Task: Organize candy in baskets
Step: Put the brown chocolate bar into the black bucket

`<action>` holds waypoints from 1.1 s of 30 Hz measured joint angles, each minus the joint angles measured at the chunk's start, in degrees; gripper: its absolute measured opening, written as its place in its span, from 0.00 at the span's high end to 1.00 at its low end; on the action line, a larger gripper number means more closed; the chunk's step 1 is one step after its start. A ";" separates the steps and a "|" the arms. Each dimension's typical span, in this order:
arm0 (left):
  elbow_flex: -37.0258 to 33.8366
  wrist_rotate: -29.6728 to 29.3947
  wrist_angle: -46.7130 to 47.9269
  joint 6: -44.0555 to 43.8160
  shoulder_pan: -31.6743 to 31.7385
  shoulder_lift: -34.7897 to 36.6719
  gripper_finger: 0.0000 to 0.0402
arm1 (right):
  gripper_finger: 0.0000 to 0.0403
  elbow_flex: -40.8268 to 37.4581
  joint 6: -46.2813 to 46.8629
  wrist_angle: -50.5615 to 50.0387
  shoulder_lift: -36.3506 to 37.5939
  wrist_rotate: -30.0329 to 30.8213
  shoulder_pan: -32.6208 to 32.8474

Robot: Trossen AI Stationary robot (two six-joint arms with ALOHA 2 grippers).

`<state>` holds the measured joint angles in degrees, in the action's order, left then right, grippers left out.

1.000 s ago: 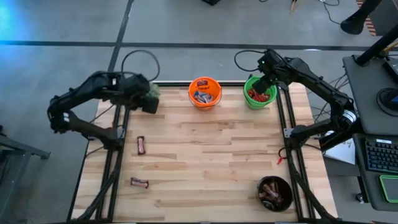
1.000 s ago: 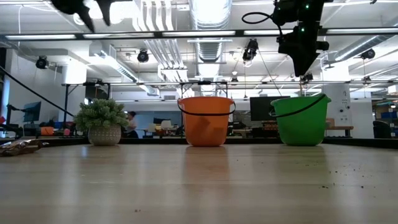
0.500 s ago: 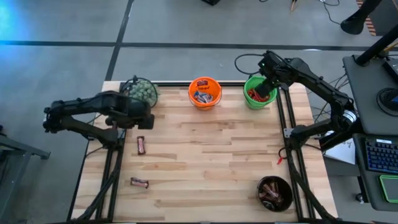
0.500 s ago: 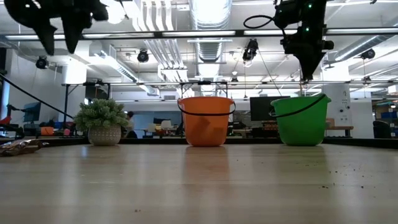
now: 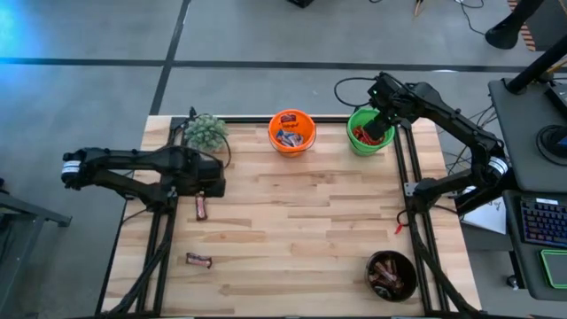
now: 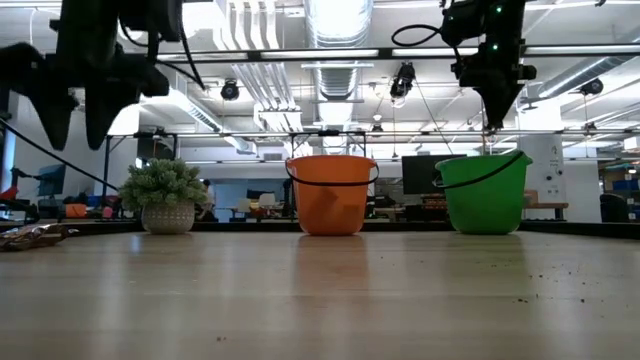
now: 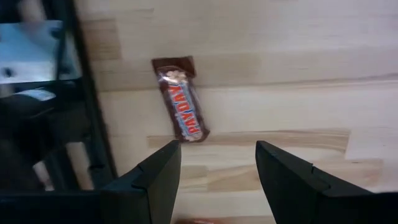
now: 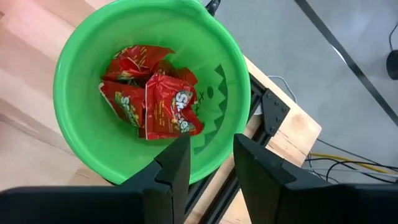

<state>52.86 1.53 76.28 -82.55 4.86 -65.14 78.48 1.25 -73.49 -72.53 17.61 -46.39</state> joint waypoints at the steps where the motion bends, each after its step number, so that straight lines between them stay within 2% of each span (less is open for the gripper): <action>1: -1.10 0.39 -1.55 0.17 -0.03 -0.03 0.53 | 0.72 0.00 -0.16 0.00 0.00 0.00 0.00; 18: -12.69 4.01 -8.73 0.57 -0.07 0.59 0.53 | 0.72 0.00 -1.19 -2.65 0.02 -0.04 0.00; 23: -12.55 3.44 -9.17 1.52 0.04 0.22 0.53 | 0.72 0.00 -0.85 -3.71 0.07 -0.07 0.00; 28: -12.99 4.34 -11.60 -1.44 0.03 -0.01 0.53 | 0.72 0.00 -0.80 -4.20 0.24 -0.26 0.00; 33: -12.70 3.88 -12.65 -8.17 -0.13 -0.02 0.53 | 0.72 0.00 -0.82 -4.20 0.63 -0.34 0.02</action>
<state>40.16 5.41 63.63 -90.72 4.73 -65.17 78.48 0.43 -77.69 -71.90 17.26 -46.37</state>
